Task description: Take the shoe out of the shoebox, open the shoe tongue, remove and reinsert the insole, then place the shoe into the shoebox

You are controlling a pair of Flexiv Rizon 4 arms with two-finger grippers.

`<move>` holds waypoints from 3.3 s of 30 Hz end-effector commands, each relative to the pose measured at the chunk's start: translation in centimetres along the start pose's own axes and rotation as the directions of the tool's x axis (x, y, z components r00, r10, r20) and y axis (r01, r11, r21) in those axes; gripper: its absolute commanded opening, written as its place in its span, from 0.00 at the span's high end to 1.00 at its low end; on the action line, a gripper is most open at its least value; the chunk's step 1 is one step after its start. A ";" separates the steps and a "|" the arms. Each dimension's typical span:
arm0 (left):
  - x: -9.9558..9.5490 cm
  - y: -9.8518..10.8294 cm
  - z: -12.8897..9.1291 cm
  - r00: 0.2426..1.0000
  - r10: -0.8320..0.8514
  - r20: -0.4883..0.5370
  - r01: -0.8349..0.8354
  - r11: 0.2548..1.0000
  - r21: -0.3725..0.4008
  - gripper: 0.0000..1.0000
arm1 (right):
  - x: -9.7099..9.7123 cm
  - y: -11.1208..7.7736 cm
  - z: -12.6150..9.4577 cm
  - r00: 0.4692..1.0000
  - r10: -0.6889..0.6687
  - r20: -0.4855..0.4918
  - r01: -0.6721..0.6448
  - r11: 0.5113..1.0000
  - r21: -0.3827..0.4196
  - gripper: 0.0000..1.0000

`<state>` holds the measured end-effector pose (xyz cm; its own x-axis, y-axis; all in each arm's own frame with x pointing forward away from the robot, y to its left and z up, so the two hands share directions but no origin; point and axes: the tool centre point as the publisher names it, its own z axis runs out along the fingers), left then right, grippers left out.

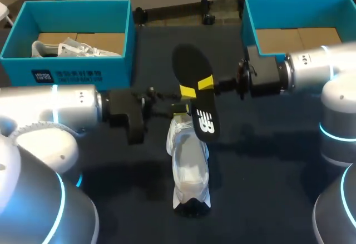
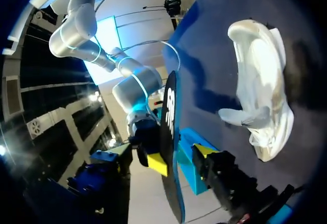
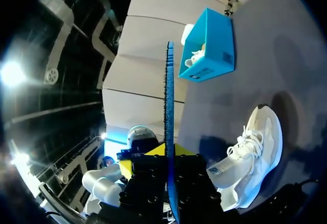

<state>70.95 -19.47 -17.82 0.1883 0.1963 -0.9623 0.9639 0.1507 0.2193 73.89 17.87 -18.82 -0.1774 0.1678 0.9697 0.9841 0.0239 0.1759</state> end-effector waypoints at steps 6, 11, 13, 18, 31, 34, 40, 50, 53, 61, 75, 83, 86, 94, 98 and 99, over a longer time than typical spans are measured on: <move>-2.1 1.4 -7.3 0.981 -0.032 -0.189 0.045 0.997 0.064 0.00 | -0.6 -0.6 0.3 1.000 -0.003 0.010 0.003 1.000 0.005 1.00; -3.3 2.3 -8.6 0.949 -0.015 -0.315 0.053 0.992 0.112 0.00 | -0.6 -0.7 0.4 1.000 -0.005 0.018 0.005 1.000 0.000 1.00; -3.8 2.7 -8.9 0.931 0.015 -0.364 0.033 0.992 0.126 0.00 | -0.6 -0.7 0.4 1.000 -0.005 0.018 0.005 1.000 0.000 1.00; -5.0 3.9 -9.7 0.873 0.067 -0.483 0.025 0.983 0.181 0.00 | -0.6 -0.7 0.4 1.000 -0.005 0.018 0.005 1.000 0.000 1.00; -6.9 7.6 -9.7 0.711 0.112 -0.694 0.144 0.943 0.300 0.00 | -0.6 -0.7 0.4 1.000 -0.005 0.018 0.005 1.000 0.000 1.00; -7.2 8.0 -9.2 0.664 0.131 -0.736 0.170 0.932 0.319 0.00 | -0.6 -0.7 0.4 1.000 -0.005 0.018 0.005 1.000 0.000 1.00; -7.7 8.4 -7.8 0.583 0.132 -0.802 0.236 0.917 0.322 0.00 | -0.6 -0.7 0.4 1.000 -0.005 0.018 0.005 1.000 0.000 1.00; -8.3 8.4 -5.7 0.434 0.156 -0.887 0.276 0.914 0.296 0.00 | -0.6 -0.7 0.4 1.000 -0.005 0.018 0.005 1.000 0.000 1.00; -8.4 8.4 -5.3 0.404 0.149 -0.902 0.290 0.915 0.282 0.00 | -0.6 -0.7 0.4 1.000 -0.005 0.018 0.005 1.000 0.000 1.00; -8.2 8.5 -4.0 0.309 0.152 -0.939 0.298 0.922 0.247 0.00 | -0.6 -0.7 0.4 1.000 -0.005 0.018 0.005 1.000 0.000 1.00; -8.0 8.9 -0.1 0.268 0.135 -0.954 0.284 0.935 0.212 0.00 | -0.6 -0.7 0.4 1.000 -0.005 0.018 0.005 1.000 0.000 1.00; -7.9 9.2 0.8 0.442 0.070 -0.894 0.208 0.962 0.178 0.00 | -0.6 -0.7 0.4 1.000 -0.005 0.018 0.005 1.000 0.000 1.00; -8.0 9.2 0.0 0.562 0.015 -0.827 0.192 0.970 0.148 0.00 | -0.6 -0.7 0.4 1.000 -0.005 0.018 0.005 1.000 0.000 1.00; -8.1 8.1 -3.3 0.788 -0.093 -0.609 0.185 0.978 0.091 0.00 | -0.6 -0.7 0.4 1.000 -0.005 0.018 0.005 1.000 0.000 1.00; -7.6 7.8 -4.3 0.853 -0.132 -0.505 0.184 0.982 0.053 0.00 | -0.6 -0.7 0.4 1.000 -0.005 0.018 0.005 1.000 0.000 1.00; -7.5 7.8 -4.5 0.871 -0.147 -0.468 0.186 0.982 0.038 0.00 | -0.6 -0.7 0.4 1.000 -0.005 0.018 0.005 1.000 0.000 1.00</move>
<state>77.19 -18.30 -6.97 -0.0676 0.9428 -0.3265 0.9977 0.0674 -0.0119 73.32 17.99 -19.53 -0.1832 0.1843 0.9657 0.9831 0.0267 0.1813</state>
